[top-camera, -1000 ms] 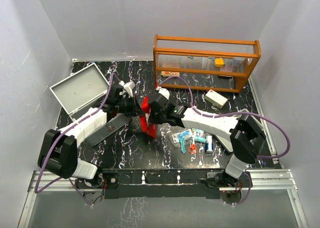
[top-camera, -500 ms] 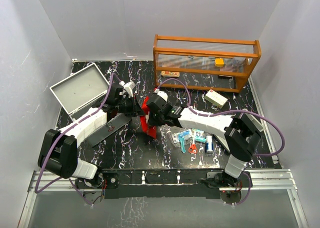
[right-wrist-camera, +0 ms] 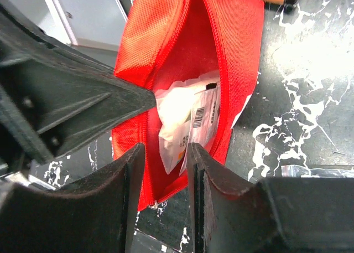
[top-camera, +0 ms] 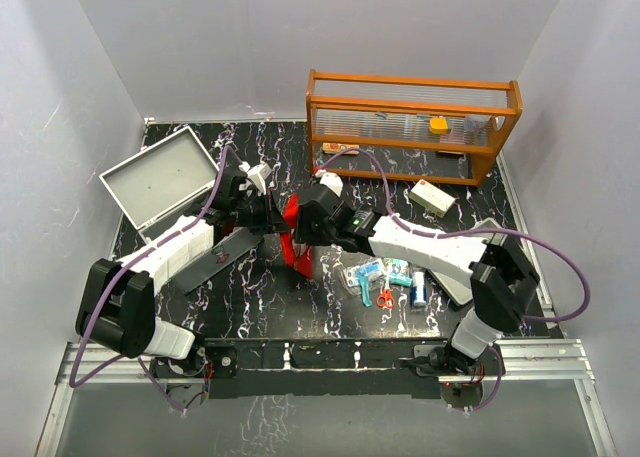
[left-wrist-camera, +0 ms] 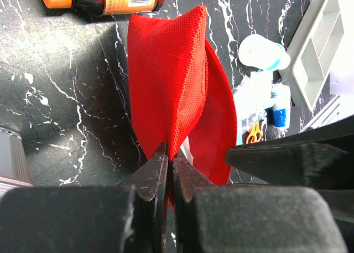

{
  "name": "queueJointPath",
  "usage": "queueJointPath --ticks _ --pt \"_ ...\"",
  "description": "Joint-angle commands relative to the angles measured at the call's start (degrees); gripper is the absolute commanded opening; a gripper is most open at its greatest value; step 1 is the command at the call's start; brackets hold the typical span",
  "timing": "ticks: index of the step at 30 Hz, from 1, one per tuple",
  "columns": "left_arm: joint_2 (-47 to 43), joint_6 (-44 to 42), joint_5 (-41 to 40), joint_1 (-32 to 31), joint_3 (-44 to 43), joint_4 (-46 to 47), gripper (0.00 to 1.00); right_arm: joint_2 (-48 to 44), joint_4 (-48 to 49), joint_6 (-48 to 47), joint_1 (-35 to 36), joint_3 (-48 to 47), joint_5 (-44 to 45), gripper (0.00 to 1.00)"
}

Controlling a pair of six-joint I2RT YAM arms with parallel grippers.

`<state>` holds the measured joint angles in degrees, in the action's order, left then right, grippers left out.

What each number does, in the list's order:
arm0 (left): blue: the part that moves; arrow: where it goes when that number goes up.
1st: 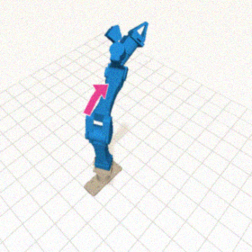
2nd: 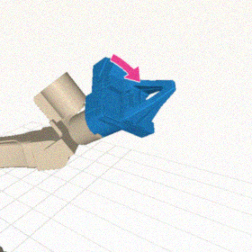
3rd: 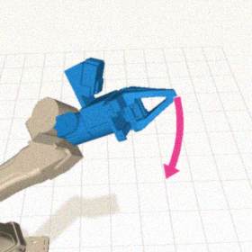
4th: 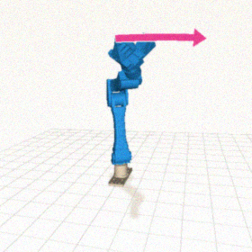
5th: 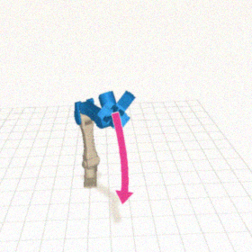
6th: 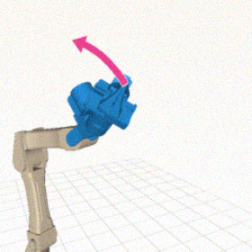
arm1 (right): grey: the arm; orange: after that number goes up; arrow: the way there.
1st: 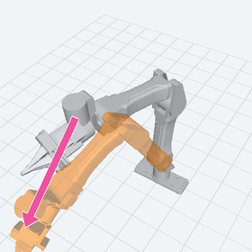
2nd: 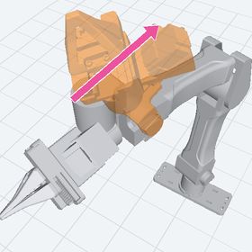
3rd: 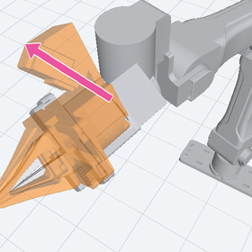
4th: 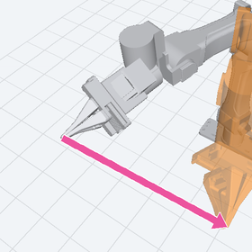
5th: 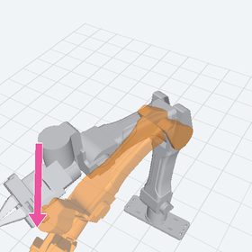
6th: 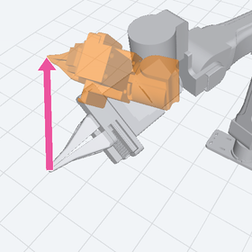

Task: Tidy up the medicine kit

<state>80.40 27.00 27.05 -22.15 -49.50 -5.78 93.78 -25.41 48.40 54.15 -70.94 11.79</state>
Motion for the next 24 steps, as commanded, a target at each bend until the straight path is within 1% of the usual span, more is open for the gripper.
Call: queueJointPath --ticks 1,7,12,14,16,18,21,24 --pt "-0.33 -0.81 1.43 -0.17 -0.21 1.28 0.0 -3.55 1.46 -1.7 0.17 -0.92 3.65 0.35" --pt "-0.63 -1.12 1.56 -0.22 -0.12 1.09 0.0 -4.47 1.15 -2.91 0.11 -1.6 4.17 0.33" --pt "-1.36 -1.25 1.2 -0.17 -0.1 0.64 0.0 -9.37 0.98 -4.29 0.08 1.27 7.68 0.34" --pt "-1.63 -1.25 1.0 -0.22 -0.12 0.36 0.0 -12.17 0.04 -4.1 -0.02 3.48 10.49 0.36" --pt "-1.74 -1.33 0.91 -0.17 -0.21 0.12 0.0 -15.18 -1.97 -3.17 -0.06 6.07 13.21 0.42" --pt "-1.74 -1.4 0.9 -0.17 -0.42 -0.12 0.0 -17.41 -4.87 -1.47 -0.38 8.8 15.66 0.46" --pt "-1.78 -1.58 1.1 -0.19 -0.89 -0.68 0.0 -20.21 -9.84 2.0 -0.66 13.21 17.8 0.49" --pt "-1.74 -1.75 1.38 -0.17 -1.24 -1.06 0.0 -22.4 -13.33 4.08 -0.71 17.19 17.17 0.49"
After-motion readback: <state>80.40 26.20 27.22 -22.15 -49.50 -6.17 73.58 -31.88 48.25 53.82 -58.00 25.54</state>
